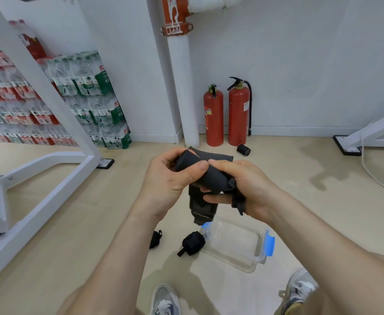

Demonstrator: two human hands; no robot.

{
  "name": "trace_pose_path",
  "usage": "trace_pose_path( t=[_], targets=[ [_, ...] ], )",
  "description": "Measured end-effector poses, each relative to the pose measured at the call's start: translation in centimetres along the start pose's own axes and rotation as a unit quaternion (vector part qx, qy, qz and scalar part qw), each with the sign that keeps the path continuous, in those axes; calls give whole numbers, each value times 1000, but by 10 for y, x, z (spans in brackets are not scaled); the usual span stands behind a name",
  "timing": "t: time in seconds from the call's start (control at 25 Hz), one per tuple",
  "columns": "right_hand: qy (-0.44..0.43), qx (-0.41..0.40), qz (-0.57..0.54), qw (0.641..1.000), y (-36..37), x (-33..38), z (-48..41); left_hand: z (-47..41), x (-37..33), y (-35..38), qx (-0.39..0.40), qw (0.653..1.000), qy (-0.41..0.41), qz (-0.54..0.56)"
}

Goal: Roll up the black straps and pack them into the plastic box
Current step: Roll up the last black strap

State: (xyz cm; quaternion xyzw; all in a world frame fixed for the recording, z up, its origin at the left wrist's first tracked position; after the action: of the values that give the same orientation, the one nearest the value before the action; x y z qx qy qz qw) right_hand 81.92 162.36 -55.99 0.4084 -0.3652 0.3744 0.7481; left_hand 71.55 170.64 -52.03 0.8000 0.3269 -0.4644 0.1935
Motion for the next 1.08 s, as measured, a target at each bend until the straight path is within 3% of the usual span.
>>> trace_pose_path(
  t=[0.32, 0.48, 0.56, 0.68, 0.8, 0.96, 1.08],
  targets=[
    [24, -3, -61, 998, -3, -4, -3, 0, 7, -7, -82, 995, -9, -54],
    [-36, -12, 99, 994, 6, 1, 2, 4, 17, -4, -131, 987, -44, -83],
    [-62, -65, 176, 980, 3, 2, 0, 10, 29, 5, -144, 982, -90, -77],
    [-87, -148, 232, 958, -2, 5, -1, 19, 42, 16, -166, 976, -143, 4],
    [-130, -169, 183, 960, -5, 10, 1, 25, 45, 28, -202, 956, -153, 148],
    [-120, -157, 155, 968, -6, 8, 1, 26, 48, 37, -168, 961, -160, 148],
    [-119, -162, 100, 975, -13, 14, 3, 15, 38, 36, -54, 978, -129, 156]
  ],
)
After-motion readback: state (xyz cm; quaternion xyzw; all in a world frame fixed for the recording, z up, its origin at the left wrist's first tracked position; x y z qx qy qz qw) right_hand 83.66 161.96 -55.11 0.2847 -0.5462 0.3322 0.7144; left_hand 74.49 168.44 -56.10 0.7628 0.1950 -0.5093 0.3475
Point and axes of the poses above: each hand's wrist, its own z-axis away from the middle knuckle, its own y-axis out of the palm, x = y × z, the point moved 8 cm from there along -z, towards the middle knuckle, and after that the axes turned 14 degrees about y, right-handed, at the moved point
